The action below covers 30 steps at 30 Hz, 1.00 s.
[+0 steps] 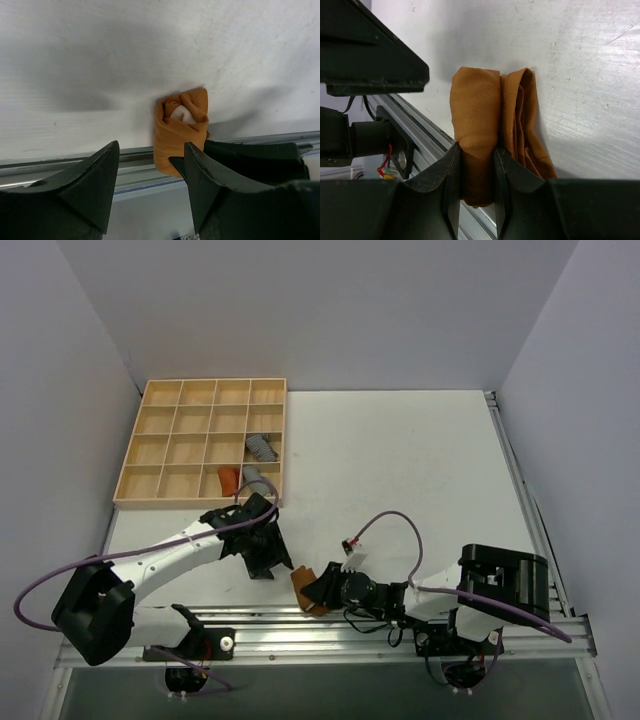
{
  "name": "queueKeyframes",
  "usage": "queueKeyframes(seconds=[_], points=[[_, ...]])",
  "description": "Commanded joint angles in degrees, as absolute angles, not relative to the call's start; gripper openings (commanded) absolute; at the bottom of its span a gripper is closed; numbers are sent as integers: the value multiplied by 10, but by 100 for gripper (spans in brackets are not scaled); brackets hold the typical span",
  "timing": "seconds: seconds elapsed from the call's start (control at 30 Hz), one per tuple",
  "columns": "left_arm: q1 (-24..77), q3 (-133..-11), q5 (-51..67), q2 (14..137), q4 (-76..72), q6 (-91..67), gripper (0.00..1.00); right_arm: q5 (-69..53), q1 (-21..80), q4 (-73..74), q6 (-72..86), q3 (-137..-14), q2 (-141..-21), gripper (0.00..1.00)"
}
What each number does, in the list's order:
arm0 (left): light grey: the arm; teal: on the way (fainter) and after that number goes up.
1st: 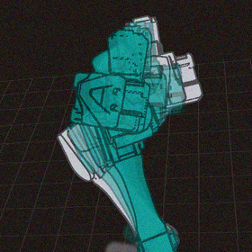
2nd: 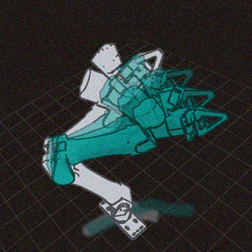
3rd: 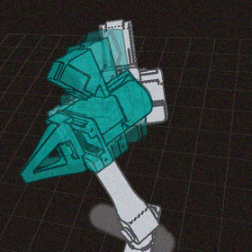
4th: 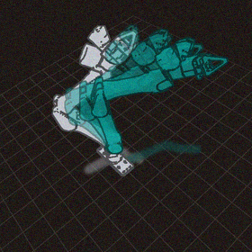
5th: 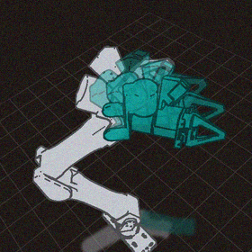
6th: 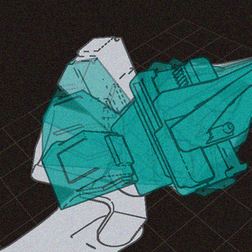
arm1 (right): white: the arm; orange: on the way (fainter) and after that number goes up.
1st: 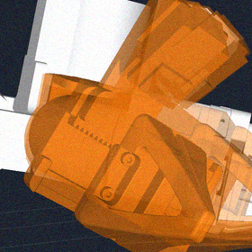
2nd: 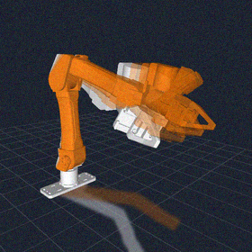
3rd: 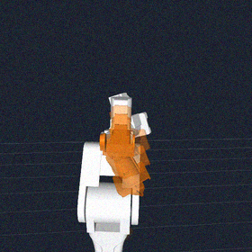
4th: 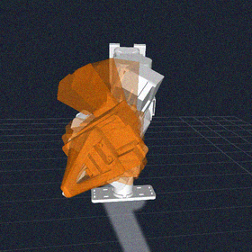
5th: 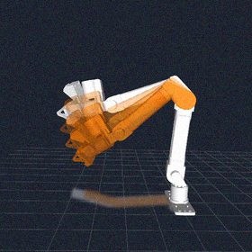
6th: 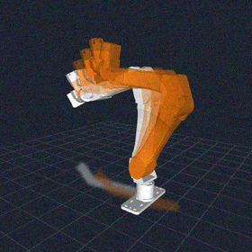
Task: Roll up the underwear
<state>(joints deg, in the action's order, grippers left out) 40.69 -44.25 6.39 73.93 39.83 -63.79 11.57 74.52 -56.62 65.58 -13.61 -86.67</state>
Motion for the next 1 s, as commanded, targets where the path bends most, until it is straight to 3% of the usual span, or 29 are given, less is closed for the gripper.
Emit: queueKeyframes(seconds=[0.0, 0.27, 0.6, 0.63, 0.77, 0.97], points=[[433, -440, 90, 750, 328, -640, 63, 84, 744, -515, 663, -77, -930, 0], [473, -429, 115, 787, 275, -652, 63, 59, 744, -632, 671, -70, -1022, 1], [476, -423, 125, 850, 314, -657, 60, 75, 744, -574, 663, -80, -983, 4], [477, -424, 126, 858, 315, -656, 58, 76, 744, -532, 651, -86, -965, 5], [485, -446, 120, 897, 329, -646, 33, 88, 749, -401, 628, -140, -906, 23], [501, -490, 87, 946, 395, -628, 16, 117, 744, -214, 578, -208, -783, 37]])
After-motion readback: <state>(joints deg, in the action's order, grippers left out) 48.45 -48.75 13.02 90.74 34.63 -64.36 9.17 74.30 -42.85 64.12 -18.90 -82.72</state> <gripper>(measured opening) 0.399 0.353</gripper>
